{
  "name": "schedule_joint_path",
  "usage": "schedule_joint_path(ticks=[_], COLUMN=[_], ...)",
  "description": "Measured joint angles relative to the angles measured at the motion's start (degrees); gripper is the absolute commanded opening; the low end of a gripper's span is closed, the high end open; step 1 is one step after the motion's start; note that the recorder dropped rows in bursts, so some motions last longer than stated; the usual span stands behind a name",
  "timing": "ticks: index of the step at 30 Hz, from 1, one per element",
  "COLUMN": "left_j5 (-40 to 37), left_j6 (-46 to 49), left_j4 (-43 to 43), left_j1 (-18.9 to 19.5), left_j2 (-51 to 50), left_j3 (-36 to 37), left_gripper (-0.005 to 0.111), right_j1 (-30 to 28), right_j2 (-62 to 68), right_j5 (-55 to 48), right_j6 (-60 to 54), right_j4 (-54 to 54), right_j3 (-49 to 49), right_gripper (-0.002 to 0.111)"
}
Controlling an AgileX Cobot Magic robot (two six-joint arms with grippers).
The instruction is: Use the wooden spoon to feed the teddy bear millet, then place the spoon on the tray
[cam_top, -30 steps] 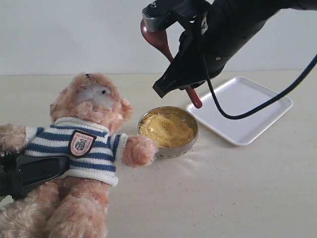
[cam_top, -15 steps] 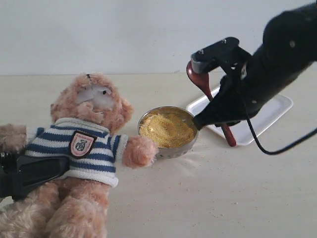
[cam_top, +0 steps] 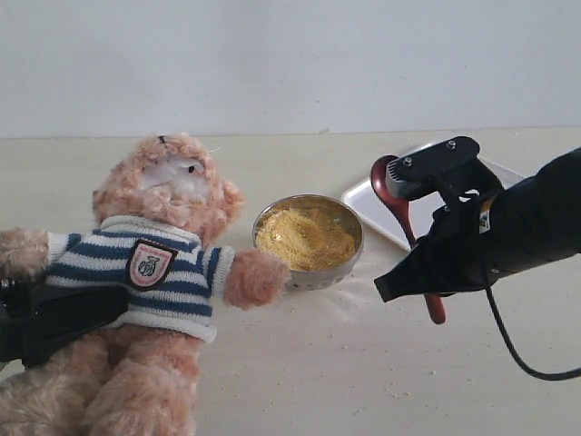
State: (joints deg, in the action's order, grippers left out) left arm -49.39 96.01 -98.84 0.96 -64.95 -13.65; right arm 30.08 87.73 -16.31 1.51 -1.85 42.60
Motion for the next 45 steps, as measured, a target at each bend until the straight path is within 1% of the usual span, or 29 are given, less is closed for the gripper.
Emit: schedule_joint_path(ticks=[4,6,9,26,32,45], left_j5=[0.0,0.0,0.0,0.0,0.0,0.0], left_j6=[0.0,0.0,0.0,0.0,0.0,0.0], left_j4=[0.0,0.0,0.0,0.0,0.0,0.0], left_j1=[0.0,0.0,0.0,0.0,0.0,0.0], left_j2=[0.0,0.0,0.0,0.0,0.0,0.0], left_j3=[0.0,0.0,0.0,0.0,0.0,0.0], left_gripper=[0.005,0.005,0.005,0.005,0.005,0.005], right_j1=[0.0,0.0,0.0,-0.02,-0.02,-0.02], right_j2=[0.0,0.0,0.13,6.87,6.87,8.69], right_j5=[-2.56,-1.48,1.1,4.26,6.5,7.49], right_j6=[4.85,7.81,9.12,9.72,9.83,9.94], right_j4=[-5.78,-8.11,-9.31,-10.01,-10.01,-10.01], right_j3=[-1.68,-3.36,-4.87,-5.01,-5.01,-5.01], right_gripper=[0.0,0.0,0.0,0.0,0.0,0.0])
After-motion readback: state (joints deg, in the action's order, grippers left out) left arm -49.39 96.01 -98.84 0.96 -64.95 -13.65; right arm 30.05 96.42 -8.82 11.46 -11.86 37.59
